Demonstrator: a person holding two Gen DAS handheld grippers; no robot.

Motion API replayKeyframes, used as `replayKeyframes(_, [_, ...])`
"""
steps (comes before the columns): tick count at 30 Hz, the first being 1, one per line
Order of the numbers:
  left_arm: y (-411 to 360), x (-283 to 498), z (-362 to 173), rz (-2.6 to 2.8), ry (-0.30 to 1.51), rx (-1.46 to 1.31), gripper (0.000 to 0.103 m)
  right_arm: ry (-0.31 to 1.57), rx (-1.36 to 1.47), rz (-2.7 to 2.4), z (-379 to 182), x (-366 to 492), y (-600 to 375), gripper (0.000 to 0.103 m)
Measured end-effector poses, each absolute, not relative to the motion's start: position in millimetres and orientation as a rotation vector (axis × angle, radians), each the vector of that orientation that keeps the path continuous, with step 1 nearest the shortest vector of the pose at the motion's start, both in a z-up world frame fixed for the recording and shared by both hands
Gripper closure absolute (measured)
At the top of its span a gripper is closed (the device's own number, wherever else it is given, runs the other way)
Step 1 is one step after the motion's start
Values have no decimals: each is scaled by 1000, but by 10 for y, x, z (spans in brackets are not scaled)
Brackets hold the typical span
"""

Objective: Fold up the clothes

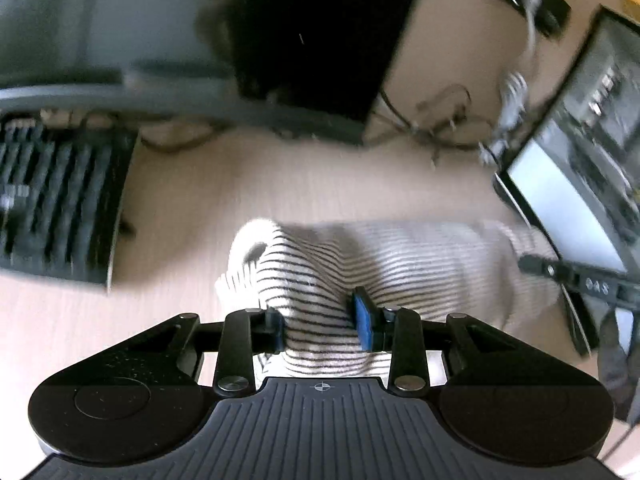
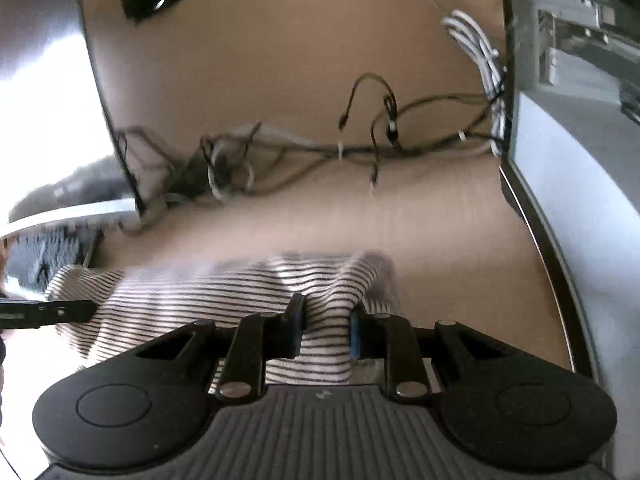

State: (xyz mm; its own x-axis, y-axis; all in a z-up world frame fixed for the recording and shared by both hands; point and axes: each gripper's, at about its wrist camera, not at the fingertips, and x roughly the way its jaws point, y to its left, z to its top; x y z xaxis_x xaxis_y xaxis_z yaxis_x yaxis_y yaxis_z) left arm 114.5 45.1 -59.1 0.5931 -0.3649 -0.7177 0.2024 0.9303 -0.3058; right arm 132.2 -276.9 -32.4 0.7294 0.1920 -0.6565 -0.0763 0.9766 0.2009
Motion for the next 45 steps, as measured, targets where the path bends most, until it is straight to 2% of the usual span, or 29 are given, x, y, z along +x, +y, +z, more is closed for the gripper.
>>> replayKeyframes(2, [453,1021,-578,-350,891,-201,67,747,146,150,-363,1203,-2766,82])
replayKeyframes(6, [491,932,-438,-343,899,-164,59,771,113,151,-409,1064,-2747,81])
replayKeyframes(12, [459,980,114,-280,671,-158,57,780,68,144,-481,988,-2673,81])
replayKeyframes(15, [290,1083,131,-350,659,-161,53,783,64,146,-490,960,-2669,81])
replayKeyframes(21, [117,1138,-477,-420,934,-169,57,787,98,164,-325,899,-2752,78])
replayKeyframes(28, [146,1094,-514,-448,944,-164,56,592,88,196,143,999,-2644,77])
replayKeyframes(31, [128,1055,-525,-462,951,-146,54,601,66,276,43,1166,-2336,77])
replayKeyframes(34, [232,966,-369,-450,908,-141,55,693,37,316,-238,1226,-2103,76])
replayKeyframes(37, [409,929,-128,-381,808,-185,41,742,-73,340,-461,1015,-1940,74])
replayKeyframes(39, [531,995,-34,-300,763,-217,25,764,-140,358,-578,863,-1898,74])
replayKeyframes(41, [617,1157,-58,-216,770,-230,27,767,-153,367,-597,819,-1887,74])
replayKeyframes(43, [638,1311,-205,-184,847,-250,39,775,-139,369,-566,843,-1901,74])
replayKeyframes(44, [635,1376,-284,-180,890,-260,50,773,-121,362,-506,861,-1936,74])
replayKeyframes(45, [613,1366,-341,-191,913,-255,53,771,-103,355,-446,880,-1970,74])
